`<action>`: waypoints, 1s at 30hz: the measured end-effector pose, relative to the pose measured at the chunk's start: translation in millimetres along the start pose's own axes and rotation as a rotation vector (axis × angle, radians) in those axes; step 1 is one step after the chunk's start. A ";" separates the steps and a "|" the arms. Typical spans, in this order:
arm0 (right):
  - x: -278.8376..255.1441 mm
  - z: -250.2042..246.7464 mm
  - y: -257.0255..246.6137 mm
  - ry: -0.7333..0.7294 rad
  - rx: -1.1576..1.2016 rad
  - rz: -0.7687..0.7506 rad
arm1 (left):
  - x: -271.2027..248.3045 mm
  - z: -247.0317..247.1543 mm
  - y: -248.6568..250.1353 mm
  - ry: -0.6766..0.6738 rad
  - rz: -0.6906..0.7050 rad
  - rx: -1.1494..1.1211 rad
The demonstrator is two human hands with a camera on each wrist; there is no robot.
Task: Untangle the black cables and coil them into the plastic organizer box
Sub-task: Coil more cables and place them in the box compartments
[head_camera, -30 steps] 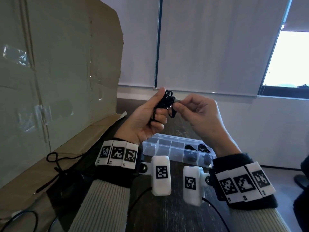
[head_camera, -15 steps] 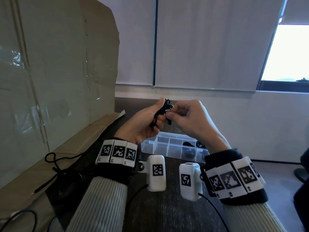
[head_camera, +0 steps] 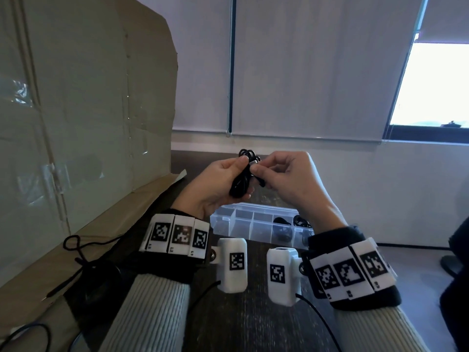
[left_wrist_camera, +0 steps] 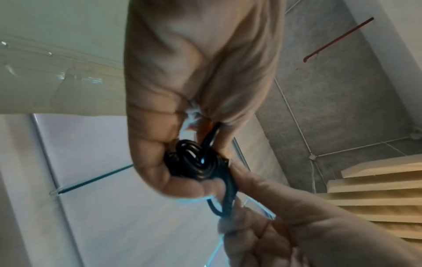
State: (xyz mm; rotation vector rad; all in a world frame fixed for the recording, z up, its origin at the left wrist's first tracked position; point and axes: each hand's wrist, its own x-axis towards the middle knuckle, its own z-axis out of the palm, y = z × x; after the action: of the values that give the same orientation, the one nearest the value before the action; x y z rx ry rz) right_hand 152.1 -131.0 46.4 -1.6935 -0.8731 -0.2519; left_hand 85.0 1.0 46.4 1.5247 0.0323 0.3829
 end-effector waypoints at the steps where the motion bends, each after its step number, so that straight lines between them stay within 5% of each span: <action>1: -0.4 0.0 0.1 0.009 0.009 0.011 | -0.4 1.5 0.6 0.009 -0.011 -0.033; 10: -0.8 10.6 1.5 0.006 0.038 0.126 | -2.8 -5.3 9.5 0.021 -0.094 -0.290; 16: -7.4 8.8 -15.9 -0.031 0.216 0.033 | -6.0 -14.6 16.2 0.062 -0.055 -0.259; 30: 0.3 10.3 -4.3 0.071 -0.131 -0.089 | -6.1 -11.2 11.1 0.113 0.067 -0.028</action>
State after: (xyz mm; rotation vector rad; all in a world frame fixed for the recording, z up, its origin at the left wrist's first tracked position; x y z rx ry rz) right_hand 146.7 -121.3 46.5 -1.7568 -0.8971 -0.4349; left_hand 74.0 10.2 55.2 1.4784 0.0638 0.5208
